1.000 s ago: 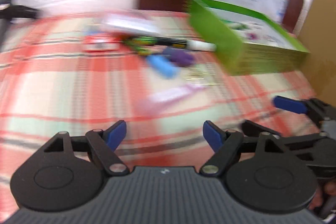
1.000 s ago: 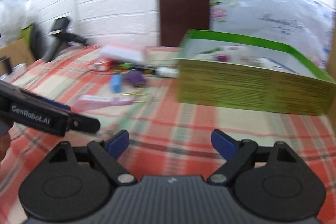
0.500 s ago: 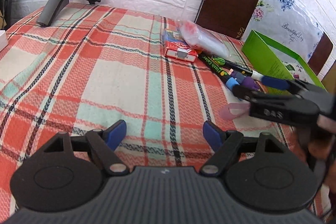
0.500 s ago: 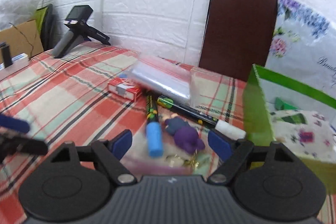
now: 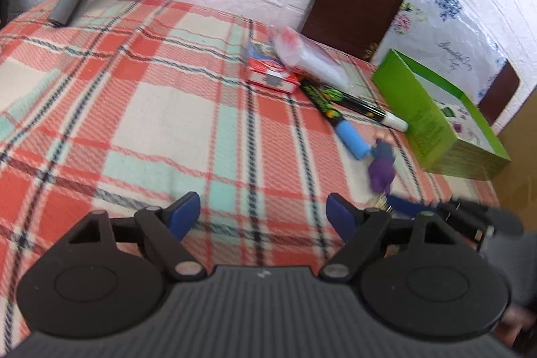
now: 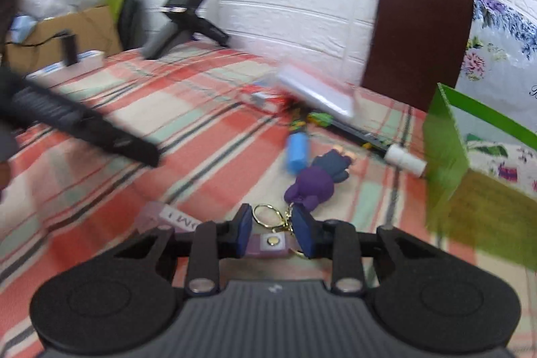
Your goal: Organize objects
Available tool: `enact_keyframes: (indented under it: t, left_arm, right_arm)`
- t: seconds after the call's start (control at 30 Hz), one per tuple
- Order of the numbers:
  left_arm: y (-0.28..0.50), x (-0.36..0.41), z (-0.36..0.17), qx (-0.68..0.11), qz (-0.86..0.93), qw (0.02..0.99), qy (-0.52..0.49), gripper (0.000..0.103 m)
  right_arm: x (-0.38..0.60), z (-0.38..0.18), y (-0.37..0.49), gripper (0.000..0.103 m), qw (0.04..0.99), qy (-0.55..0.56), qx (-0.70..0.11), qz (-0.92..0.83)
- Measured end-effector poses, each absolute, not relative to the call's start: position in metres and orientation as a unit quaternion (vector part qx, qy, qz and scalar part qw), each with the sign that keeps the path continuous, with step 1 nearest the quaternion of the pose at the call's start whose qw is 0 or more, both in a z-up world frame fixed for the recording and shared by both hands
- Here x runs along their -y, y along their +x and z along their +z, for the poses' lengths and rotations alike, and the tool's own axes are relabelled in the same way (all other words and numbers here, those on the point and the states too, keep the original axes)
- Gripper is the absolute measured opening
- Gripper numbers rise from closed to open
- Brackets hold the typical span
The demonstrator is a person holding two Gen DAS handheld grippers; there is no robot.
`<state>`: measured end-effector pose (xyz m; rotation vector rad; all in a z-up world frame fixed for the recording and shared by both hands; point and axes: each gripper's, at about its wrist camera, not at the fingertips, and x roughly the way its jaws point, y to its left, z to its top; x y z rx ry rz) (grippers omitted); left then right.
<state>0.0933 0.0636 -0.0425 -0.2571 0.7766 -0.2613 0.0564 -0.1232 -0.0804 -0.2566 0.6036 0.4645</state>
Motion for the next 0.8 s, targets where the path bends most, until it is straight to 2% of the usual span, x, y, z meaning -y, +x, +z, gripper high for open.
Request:
enact_keyframes:
  t: [0.13, 0.23, 0.3, 0.47, 0.53, 0.57, 0.6, 0.63, 0.67, 0.7, 0.73, 0.77, 0.8]
  left_arm:
    - [0.086, -0.055, -0.041, -0.393, -0.164, 0.893, -0.143, 0.084]
    - [0.081, -0.044, -0.039, -0.398, -0.184, 0.889, -0.131, 0.084]
    - [0.078, -0.036, -0.039, -0.400, -0.195, 0.887, -0.121, 0.084]
    - [0.075, -0.016, -0.035, -0.401, -0.216, 0.885, -0.104, 0.084]
    - [0.077, -0.003, -0.037, -0.407, -0.220, 0.883, -0.080, 0.084]
    - [0.078, 0.004, -0.041, -0.415, -0.218, 0.881, -0.061, 0.081]
    - [0.081, 0.011, -0.047, -0.425, -0.208, 0.880, -0.044, 0.073]
    - [0.080, 0.016, -0.049, -0.416, -0.199, 0.887, -0.026, 0.070]
    - [0.078, 0.020, -0.048, -0.407, -0.197, 0.892, -0.007, 0.060]
    - [0.077, 0.022, -0.048, -0.406, -0.199, 0.892, 0.003, 0.048]
    - [0.078, 0.022, -0.047, -0.407, -0.206, 0.890, 0.002, 0.044]
    - [0.080, 0.021, -0.047, -0.412, -0.216, 0.885, -0.008, 0.034]
    - [0.082, 0.021, -0.047, -0.417, -0.222, 0.881, -0.018, 0.033]
  right_arm:
    - [0.118, -0.074, 0.025, 0.029, 0.900, -0.094, -0.315, 0.287]
    - [0.108, -0.073, 0.000, 0.033, 0.884, -0.115, -0.309, 0.333]
    - [0.107, -0.073, -0.007, 0.048, 0.886, -0.122, -0.301, 0.331]
    - [0.110, -0.070, -0.010, 0.076, 0.890, -0.119, -0.297, 0.325]
    - [0.107, -0.075, -0.011, 0.073, 0.887, -0.126, -0.305, 0.322]
    - [0.106, -0.077, -0.012, 0.068, 0.886, -0.125, -0.308, 0.323]
    - [0.105, -0.077, -0.011, 0.045, 0.886, -0.124, -0.307, 0.324]
    - [0.105, -0.077, -0.010, 0.040, 0.884, -0.127, -0.310, 0.327]
    - [0.105, -0.075, -0.011, 0.030, 0.887, -0.136, -0.306, 0.319]
    - [0.108, -0.074, -0.011, 0.026, 0.889, -0.144, -0.301, 0.313]
    - [0.112, -0.073, -0.011, 0.025, 0.891, -0.142, -0.302, 0.308]
    - [0.118, -0.072, -0.009, 0.024, 0.894, -0.137, -0.303, 0.302]
    - [0.124, -0.072, -0.009, 0.024, 0.897, -0.132, -0.303, 0.292]
